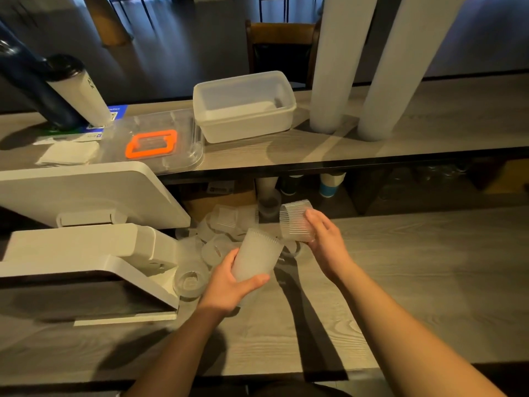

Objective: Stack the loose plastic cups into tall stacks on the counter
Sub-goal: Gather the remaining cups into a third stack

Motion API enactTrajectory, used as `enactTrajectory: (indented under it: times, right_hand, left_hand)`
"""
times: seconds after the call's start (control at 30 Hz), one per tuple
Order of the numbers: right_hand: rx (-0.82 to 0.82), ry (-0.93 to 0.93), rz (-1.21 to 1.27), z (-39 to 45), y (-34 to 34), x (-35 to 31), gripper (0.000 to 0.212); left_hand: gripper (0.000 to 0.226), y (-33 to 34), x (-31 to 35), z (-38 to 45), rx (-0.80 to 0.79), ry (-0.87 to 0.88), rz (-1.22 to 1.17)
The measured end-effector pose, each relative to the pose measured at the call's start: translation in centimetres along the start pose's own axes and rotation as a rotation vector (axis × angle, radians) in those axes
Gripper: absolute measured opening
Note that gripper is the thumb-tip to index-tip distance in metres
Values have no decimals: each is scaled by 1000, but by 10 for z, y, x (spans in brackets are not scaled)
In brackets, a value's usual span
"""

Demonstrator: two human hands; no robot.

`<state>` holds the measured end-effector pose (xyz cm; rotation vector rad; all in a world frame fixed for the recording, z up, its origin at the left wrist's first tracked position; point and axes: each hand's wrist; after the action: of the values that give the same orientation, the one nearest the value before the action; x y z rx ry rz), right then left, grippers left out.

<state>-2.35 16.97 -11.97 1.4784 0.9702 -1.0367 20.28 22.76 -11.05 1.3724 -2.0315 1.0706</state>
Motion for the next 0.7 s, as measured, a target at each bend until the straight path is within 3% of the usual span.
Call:
enactTrajectory:
  times: [0.1,0.3,0.5,0.6,0.7]
  right_hand:
    - [-43,-34,-57,-5,7,-8,35]
    - [-185,-147,-288,-13,19,-16,46]
    - [-263,-205,-514,-19,29,-18,42]
    - [-342,-173,-581,-24,38,-4,46]
    - [-466,-23,-515,-24,39,3,61]
  left_hand:
    - [91,1,0,-4,-8,14,77]
    - [78,2,4,-11,8,59,125]
    - [78,1,6,-15,-3,72,134]
    - [74,2,10,-15,8,72,97]
    - [74,0,7,-10,37,57,98]
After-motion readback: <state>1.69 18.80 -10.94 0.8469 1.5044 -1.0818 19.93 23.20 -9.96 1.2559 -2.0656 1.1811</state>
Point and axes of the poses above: each hand's wrist, its own z-axis towards the middle knuckle, its own y-axis out of the palm, x = y × z, and after that the axes turned 15 degrees about -y, right-handed
